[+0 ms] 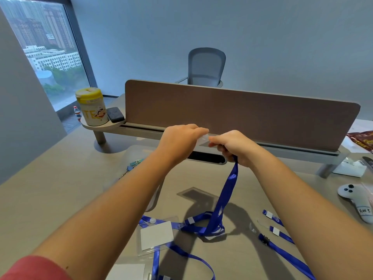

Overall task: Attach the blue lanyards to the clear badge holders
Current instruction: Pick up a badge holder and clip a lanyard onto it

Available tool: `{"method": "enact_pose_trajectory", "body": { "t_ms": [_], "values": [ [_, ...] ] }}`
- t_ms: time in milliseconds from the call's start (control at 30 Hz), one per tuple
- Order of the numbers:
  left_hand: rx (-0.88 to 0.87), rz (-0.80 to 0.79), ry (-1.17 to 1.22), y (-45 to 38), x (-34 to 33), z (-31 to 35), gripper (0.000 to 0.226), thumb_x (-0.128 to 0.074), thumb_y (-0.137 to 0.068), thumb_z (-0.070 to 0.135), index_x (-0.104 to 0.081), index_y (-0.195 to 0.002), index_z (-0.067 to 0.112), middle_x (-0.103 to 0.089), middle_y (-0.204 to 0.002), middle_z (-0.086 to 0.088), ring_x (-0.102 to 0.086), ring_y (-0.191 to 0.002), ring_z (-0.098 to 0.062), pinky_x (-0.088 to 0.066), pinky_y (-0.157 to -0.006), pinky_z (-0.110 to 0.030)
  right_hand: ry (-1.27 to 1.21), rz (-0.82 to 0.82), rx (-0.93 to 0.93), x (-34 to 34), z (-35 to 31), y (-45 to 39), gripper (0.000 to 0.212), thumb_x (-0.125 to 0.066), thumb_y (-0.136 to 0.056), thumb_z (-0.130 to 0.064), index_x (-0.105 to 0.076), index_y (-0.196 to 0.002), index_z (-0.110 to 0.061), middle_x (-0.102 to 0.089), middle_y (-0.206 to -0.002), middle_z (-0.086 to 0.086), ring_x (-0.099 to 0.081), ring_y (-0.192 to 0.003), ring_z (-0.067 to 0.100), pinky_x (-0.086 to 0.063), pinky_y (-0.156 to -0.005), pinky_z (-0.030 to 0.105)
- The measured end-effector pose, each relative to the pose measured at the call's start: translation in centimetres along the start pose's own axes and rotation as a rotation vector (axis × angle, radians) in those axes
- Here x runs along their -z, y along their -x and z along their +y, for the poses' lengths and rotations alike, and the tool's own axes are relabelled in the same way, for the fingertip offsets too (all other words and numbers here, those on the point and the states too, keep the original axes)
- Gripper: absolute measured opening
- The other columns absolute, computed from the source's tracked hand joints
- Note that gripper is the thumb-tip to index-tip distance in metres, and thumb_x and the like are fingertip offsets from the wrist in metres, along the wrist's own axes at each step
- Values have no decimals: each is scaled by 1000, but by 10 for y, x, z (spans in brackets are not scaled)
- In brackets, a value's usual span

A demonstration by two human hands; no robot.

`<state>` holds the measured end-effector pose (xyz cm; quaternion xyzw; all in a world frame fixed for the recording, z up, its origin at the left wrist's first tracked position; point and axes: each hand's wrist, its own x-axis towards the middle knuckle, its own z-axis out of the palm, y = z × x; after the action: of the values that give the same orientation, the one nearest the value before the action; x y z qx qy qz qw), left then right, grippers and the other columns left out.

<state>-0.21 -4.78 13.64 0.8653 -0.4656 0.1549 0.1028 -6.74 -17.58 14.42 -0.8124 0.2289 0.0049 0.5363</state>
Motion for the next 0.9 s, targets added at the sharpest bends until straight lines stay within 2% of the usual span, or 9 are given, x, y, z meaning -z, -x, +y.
{"method": "enact_pose_trajectory", "body": {
  "t_ms": [67, 167, 333, 400, 500, 567, 700, 900],
  "values": [
    [14, -10, 29, 0, 3, -2, 41, -47, -91, 17, -44, -132, 19, -55, -133, -6, -57, -113, -23, -47, -92, -30, -59, 13, 75, 0, -2, 0, 22, -54, -90, -19, -60, -71, -8, -45, -59, 1, -36, -52, 11, -32, -51, 22],
    [81, -4, 86, -4, 7, -4, 35, -43, -93, 17, -49, -127, 15, -56, -130, -7, -57, -110, -22, -47, -89, -28, -62, 36, 180, -2, -8, -1, 17, -53, -90, -13, -63, -76, -9, -57, -67, 0, -47, -61, 10, -40, -59, 20],
    [129, -33, 132, -7, 12, -3, 32, -47, -91, 26, -57, -117, 10, -61, -120, -9, -59, -104, -22, -47, -91, -27, 142, 104, 269, -9, -11, -6, 16, -49, -92, -12, -60, -82, -7, -53, -66, -1, -45, -62, 13, -38, -57, 20],
    [130, -22, 131, -6, 14, -3, 30, -49, -90, 26, -59, -112, 9, -63, -116, -10, -60, -100, -23, -47, -88, -28, 168, 100, 291, -9, -10, -7, 18, -47, -92, -10, -60, -82, -3, -52, -68, 1, -44, -63, 14, -38, -58, 22],
    [108, -31, 117, -6, 15, -4, 28, -50, -89, 26, -60, -108, 8, -64, -112, -10, -59, -97, -22, -46, -83, -26, 157, 68, 322, -9, -8, -6, 21, -51, -89, -10, -64, -91, 6, -56, -76, 9, -45, -74, 21, -38, -64, 26],
    [109, -55, 121, -7, 16, -4, 28, -49, -90, 25, -60, -109, 8, -64, -112, -10, -59, -97, -21, -45, -83, -25, 175, 44, 330, -9, -7, -5, 18, -54, -89, -14, -64, -90, 1, -57, -85, 16, -46, -78, 23, -40, -68, 27],
    [108, -82, 135, -9, 16, -4, 29, -47, -91, 23, -60, -112, 9, -65, -113, -10, -59, -100, -21, -45, -87, -25, 169, 53, 341, -9, -6, -4, 11, -54, -89, -11, -59, -80, -8, -55, -82, 9, -46, -79, 23, -41, -72, 29],
    [148, -12, 222, -9, 12, -4, 27, -46, -92, 20, -63, -108, 6, -67, -108, -12, -60, -96, -23, -46, -85, -27, 119, 105, 346, -12, -8, -5, 29, -52, -91, -13, -50, -63, -19, -55, -81, 10, -48, -76, 22, -40, -58, 20]
  ]
}}
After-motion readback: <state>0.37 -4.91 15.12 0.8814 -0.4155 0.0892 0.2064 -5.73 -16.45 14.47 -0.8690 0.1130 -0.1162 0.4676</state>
